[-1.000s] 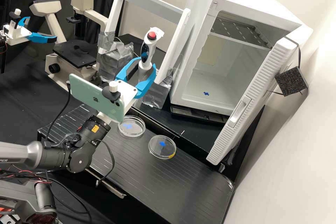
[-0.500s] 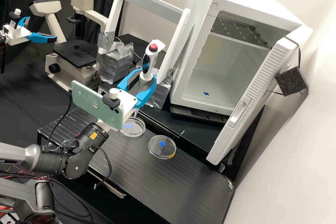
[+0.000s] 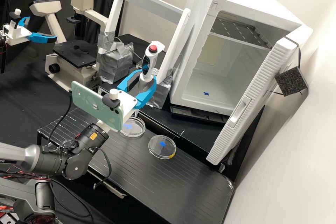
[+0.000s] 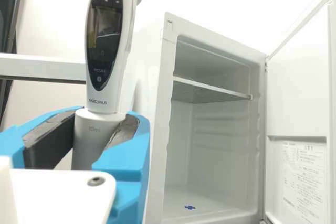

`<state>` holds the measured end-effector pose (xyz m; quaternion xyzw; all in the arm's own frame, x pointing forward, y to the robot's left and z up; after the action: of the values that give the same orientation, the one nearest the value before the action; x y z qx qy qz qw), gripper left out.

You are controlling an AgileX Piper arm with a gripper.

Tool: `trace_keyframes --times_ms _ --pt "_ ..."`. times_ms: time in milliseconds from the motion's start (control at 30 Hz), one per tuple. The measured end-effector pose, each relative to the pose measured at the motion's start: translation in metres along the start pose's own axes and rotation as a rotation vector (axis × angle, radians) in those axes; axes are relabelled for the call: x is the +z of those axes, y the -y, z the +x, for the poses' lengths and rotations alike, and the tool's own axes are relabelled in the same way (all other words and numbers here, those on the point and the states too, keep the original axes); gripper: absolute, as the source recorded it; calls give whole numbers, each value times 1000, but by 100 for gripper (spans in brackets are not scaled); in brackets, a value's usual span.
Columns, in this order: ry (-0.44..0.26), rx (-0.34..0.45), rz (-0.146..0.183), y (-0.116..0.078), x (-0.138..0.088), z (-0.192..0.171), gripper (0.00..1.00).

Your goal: Use the pipette

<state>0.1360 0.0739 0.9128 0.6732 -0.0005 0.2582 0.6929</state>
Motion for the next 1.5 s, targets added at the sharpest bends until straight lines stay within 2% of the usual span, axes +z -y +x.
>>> trace_keyframes --times_ms 167,367,500,567,633,700,833,1033,1133,1167,1300,1500 --pt "-31 -11 9 2 -6 0 0" --pt "-152 -61 22 1 -26 15 0" --pt "-265 -124 65 1 -51 34 0" --pt "-314 -165 66 3 -65 46 0" --pt "-345 -196 39 6 -77 58 0" --pt "-355 -223 25 9 -87 73 0" --pt "-316 -294 20 17 -102 110 0" --pt "-157 -393 -4 31 -105 163 0" --pt "-110 -414 14 32 -106 183 0" --pt "-92 -427 10 34 -105 189 0" --pt "-59 -429 -20 33 -107 210 0" --pt "-32 -402 -29 26 -111 228 0"
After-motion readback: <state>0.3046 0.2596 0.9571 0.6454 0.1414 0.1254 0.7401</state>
